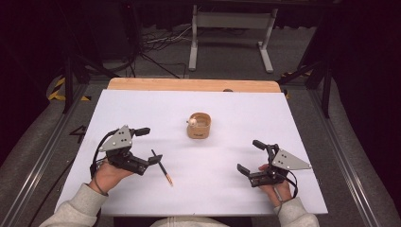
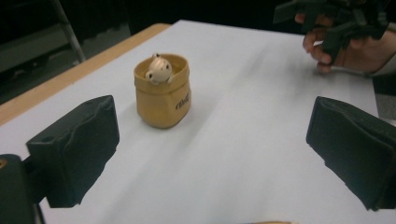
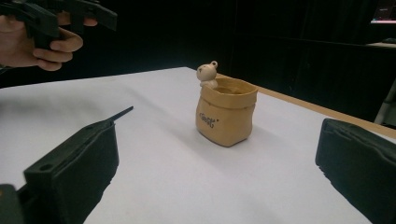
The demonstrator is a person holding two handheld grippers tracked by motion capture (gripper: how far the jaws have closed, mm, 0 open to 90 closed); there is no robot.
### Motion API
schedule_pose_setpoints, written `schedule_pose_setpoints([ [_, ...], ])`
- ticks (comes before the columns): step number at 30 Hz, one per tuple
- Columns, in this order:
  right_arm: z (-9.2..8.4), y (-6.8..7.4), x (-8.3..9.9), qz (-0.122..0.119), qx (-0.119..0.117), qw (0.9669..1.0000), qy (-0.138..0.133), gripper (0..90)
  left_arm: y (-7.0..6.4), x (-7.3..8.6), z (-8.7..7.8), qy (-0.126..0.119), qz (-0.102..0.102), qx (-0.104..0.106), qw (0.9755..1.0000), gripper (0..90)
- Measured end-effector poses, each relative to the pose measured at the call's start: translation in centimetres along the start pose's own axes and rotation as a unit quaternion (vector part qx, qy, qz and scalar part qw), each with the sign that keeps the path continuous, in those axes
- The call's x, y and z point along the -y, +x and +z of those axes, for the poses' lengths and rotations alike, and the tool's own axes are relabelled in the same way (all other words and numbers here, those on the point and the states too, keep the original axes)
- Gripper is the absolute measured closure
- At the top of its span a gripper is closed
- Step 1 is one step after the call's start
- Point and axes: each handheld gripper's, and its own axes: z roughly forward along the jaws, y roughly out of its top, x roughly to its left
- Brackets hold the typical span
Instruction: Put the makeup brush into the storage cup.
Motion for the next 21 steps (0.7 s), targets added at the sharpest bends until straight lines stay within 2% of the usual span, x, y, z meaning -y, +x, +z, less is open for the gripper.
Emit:
schedule_pose_setpoints([
  [2,0.0,0.0,0.0,-0.001,-0.001,1.0000,0.000,0.0,0.4,-0.3,0.1,0.025,-0.013,0.015,0.9995,5.9],
  [3,0.0,0.0,0.0,0.000,-0.001,1.0000,0.001,0.0,0.6,-0.5,0.2,0.031,-0.013,0.020,0.9992,5.7],
  [5,0.0,-0.1,0.0,0.003,-0.005,1.0000,0.001,0.0,0.8,-0.9,0.3,0.057,-0.009,0.020,0.9981,4.0],
  [8,0.1,-0.1,0.0,0.006,-0.009,0.9999,0.001,0.0,0.9,-1.5,0.5,0.080,0.000,0.017,0.9967,3.8],
  [12,0.1,-0.1,0.0,0.007,-0.013,0.9999,0.001,0.0,1.1,-2.2,0.7,0.116,0.007,0.016,0.9930,4.4],
  [13,0.1,-0.1,0.0,0.007,-0.015,0.9999,0.001,0.0,1.1,-2.3,0.7,0.129,0.010,0.013,0.9915,4.4],
  [15,0.1,-0.1,0.0,0.007,-0.015,0.9999,0.003,0.1,1.1,-2.6,0.9,0.139,0.014,0.013,0.9901,4.5],
  [19,0.1,-0.2,0.1,0.009,-0.017,0.9998,0.004,0.1,1.0,-3.0,1.5,0.181,0.037,0.019,0.9826,6.8],
  [21,0.1,-0.2,0.1,0.011,-0.019,0.9998,0.004,0.1,1.0,-3.2,1.9,0.196,0.041,0.024,0.9793,6.4],
])
